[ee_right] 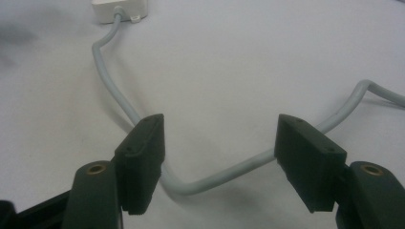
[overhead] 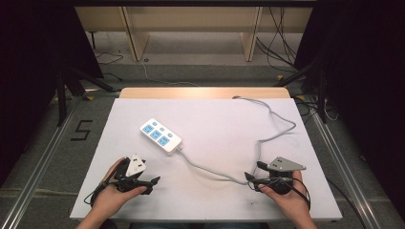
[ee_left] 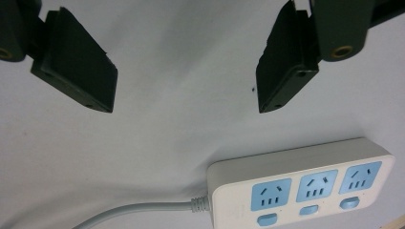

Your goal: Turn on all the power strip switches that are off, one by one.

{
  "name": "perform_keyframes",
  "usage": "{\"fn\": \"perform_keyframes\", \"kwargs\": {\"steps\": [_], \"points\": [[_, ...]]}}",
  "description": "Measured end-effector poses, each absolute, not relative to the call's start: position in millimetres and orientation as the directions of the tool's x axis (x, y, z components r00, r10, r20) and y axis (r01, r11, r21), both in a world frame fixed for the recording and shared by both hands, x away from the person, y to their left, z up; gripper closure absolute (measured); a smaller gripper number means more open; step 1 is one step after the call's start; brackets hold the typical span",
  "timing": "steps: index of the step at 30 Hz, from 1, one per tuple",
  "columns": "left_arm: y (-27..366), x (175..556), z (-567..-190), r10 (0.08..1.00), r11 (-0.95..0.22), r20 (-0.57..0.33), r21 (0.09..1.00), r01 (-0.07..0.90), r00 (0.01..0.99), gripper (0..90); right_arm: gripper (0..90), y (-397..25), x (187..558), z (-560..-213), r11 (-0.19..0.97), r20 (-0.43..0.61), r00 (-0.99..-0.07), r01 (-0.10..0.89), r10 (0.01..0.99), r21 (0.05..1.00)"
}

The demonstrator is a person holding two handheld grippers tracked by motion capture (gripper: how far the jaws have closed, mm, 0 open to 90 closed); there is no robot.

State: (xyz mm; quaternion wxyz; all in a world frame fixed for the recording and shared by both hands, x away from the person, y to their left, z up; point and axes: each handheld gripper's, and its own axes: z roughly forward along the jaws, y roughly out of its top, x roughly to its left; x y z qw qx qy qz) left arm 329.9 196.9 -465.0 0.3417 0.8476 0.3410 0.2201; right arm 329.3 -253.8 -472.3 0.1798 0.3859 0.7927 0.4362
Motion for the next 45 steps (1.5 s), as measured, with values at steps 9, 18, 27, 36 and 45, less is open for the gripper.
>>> {"fn": "perform_keyframes", "kwargs": {"steps": [9, 18, 27, 36, 45], "points": [[196.6, 327.6, -458.0, 0.766, -0.499, 0.152, 0.754, 0.427, 0.625, 50.1, 35.6, -253.4, 328.6, -472.0, 0.322, 0.047, -0.635, 0.451, 0.771, 0.832], [204.1, 331.8, -457.6, 0.794, -0.496, 0.131, 0.705, 0.508, 0.593, 89.3, 35.7, -252.9, 328.7, -472.4, 0.326, 0.046, -0.637, 0.454, 0.77, 0.829], [200.3, 345.8, -450.6, 0.818, -0.461, 0.121, 0.722, 0.515, 0.562, 89.3, 35.6, -251.5, 328.4, -472.6, 0.326, 0.046, -0.635, 0.456, 0.771, 0.828], [195.8, 358.5, -447.8, 0.822, -0.458, 0.12, 0.721, 0.52, 0.557, 89.3, 35.6, -251.5, 328.0, -472.6, 0.328, 0.046, -0.636, 0.457, 0.771, 0.827], [194.0, 369.2, -446.0, 0.828, -0.45, 0.117, 0.722, 0.526, 0.549, 89.3, 35.6, -251.3, 327.8, -472.2, 0.327, 0.045, -0.636, 0.456, 0.771, 0.828]]}}
